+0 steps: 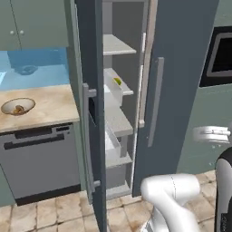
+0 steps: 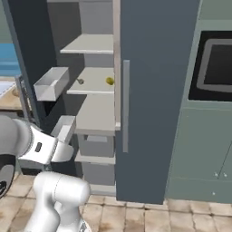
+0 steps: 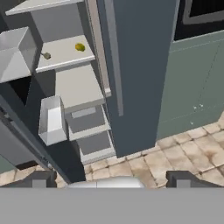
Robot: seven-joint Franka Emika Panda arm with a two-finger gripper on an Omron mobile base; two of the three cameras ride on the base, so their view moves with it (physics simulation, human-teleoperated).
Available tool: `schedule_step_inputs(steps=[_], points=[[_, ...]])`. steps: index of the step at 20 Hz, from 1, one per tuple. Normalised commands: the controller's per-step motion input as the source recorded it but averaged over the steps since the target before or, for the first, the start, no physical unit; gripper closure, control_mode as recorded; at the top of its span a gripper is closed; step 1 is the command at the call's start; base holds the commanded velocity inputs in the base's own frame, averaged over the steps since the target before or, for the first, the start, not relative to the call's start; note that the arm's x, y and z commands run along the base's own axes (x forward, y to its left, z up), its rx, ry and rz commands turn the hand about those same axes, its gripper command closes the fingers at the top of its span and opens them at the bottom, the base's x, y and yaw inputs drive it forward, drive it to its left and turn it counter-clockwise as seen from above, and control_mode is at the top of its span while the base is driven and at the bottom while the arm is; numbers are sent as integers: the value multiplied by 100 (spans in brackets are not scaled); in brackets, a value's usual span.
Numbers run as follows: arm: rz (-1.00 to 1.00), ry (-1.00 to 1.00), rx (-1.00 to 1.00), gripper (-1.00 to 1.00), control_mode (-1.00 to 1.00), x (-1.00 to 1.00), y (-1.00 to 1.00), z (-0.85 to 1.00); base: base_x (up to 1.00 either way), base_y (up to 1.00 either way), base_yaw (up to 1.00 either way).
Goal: Take the garlic, mango, and mushroom from the freezer and place them in the bowl on the counter.
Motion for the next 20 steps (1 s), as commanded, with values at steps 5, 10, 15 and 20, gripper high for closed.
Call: schedule_step_inputs(steps=[5,10,15,20], points=[[0,0,0,-100,100,0,0,0,97,-37,45],[0,0,0,-100,100,0,0,0,89,-28,41],[0,0,0,-100,100,0,0,0,81,-43,24],[0,0,0,-100,100,0,0,0,19,-79,26]])
